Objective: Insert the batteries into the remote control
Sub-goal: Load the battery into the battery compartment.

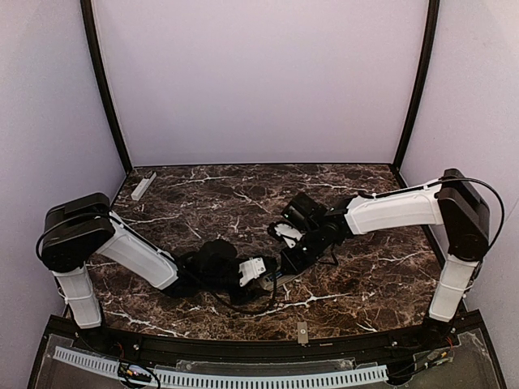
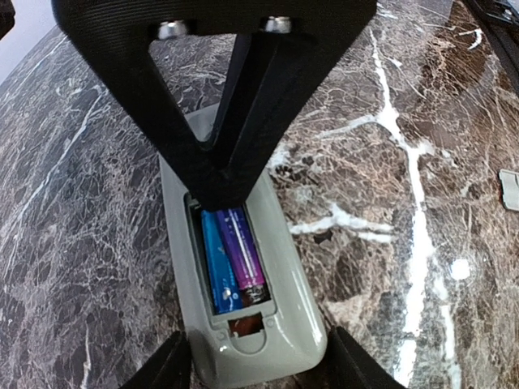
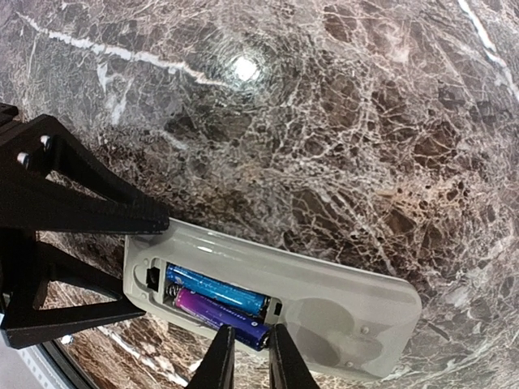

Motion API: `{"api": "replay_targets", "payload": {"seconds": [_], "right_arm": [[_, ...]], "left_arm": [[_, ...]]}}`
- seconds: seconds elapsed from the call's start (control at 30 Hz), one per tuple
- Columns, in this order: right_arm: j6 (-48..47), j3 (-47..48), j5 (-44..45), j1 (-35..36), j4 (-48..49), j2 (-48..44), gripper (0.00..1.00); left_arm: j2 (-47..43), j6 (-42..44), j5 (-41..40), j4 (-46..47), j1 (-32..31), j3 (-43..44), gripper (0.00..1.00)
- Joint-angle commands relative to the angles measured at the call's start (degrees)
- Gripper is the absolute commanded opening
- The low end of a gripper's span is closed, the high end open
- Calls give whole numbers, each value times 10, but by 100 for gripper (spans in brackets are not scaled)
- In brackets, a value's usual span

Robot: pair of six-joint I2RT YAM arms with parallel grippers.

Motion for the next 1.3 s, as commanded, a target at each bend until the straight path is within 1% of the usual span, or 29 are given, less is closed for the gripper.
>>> {"api": "replay_targets", "payload": {"seconds": [0.0,0.27,0.57,0.93,1.27], "right_arm": [[-6,14,12,13,-11,13,13],[-6,21,12,21,-18,23,8],[-10,23,11,30,-19,45,0],[-14,21,15,41,-19,63,0],[-21,20,52,59,-31,79,0]], "left_arm": [[8,2,9,-6,-3,9,55],[17,0,9,-6,-4,9,47],[25,-4,12,2,-3,9,45],[31,-6,14,11,-3,4,44],[34,-10,16,24,-4,1,43]]}}
